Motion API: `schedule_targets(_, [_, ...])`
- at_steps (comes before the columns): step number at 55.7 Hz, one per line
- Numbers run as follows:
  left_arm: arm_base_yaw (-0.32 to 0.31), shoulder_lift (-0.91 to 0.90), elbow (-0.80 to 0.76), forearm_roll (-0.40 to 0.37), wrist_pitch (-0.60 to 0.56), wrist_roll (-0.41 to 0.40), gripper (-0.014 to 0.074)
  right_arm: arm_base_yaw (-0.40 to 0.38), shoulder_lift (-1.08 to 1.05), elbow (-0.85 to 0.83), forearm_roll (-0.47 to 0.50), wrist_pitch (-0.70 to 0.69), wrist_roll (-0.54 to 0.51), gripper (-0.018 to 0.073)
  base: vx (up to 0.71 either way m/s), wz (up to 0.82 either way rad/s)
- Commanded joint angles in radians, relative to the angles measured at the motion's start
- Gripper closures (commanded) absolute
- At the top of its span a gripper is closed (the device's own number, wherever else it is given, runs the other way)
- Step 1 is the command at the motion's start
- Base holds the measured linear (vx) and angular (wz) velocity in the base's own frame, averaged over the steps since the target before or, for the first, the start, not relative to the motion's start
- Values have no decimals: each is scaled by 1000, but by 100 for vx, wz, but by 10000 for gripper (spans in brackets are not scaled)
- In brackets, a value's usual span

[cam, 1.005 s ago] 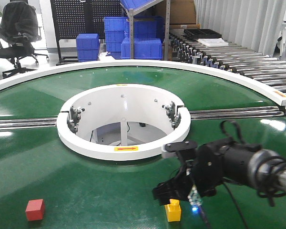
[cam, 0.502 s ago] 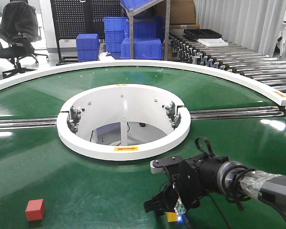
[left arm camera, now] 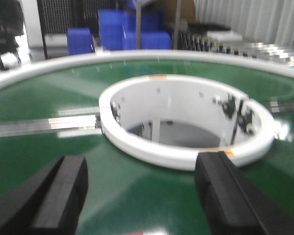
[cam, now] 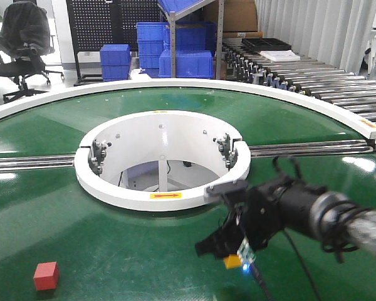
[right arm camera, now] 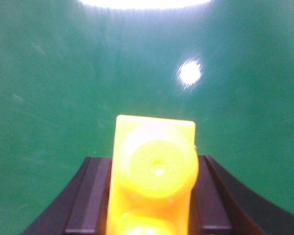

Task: Pick red and yellow blocks into blue bin
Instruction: 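Lower the left gripper onto the red cube and close it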

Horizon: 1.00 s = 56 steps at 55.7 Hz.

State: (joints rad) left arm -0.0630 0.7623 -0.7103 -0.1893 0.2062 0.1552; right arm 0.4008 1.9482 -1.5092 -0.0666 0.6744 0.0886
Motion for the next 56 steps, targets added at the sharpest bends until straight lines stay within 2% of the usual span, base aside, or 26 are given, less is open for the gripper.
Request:
schedule_targets(1, [-5,48,-79,-15,36,-8,32,-3,-108,-26,-17,-33,-8,570,0,0])
schedule_targets(9, [-5,199,-188,-15,127,-5,32,-3,-139,-26,-17,-34,-9,570,0,0])
schedule_targets(24, [-5,547,-337,-6,128,-5,32,-3,-135,-26,-17,0,-11,570,0,0])
schedule_targets(40, [-5,805,-350,11,83,-5,32,-3,-135,-26,-17,5,-11,570,0,0])
schedule_targets(56, [-5,917,-350,11,16,-8,32,-3,-135,-26,-25,5,-11,570,0,0])
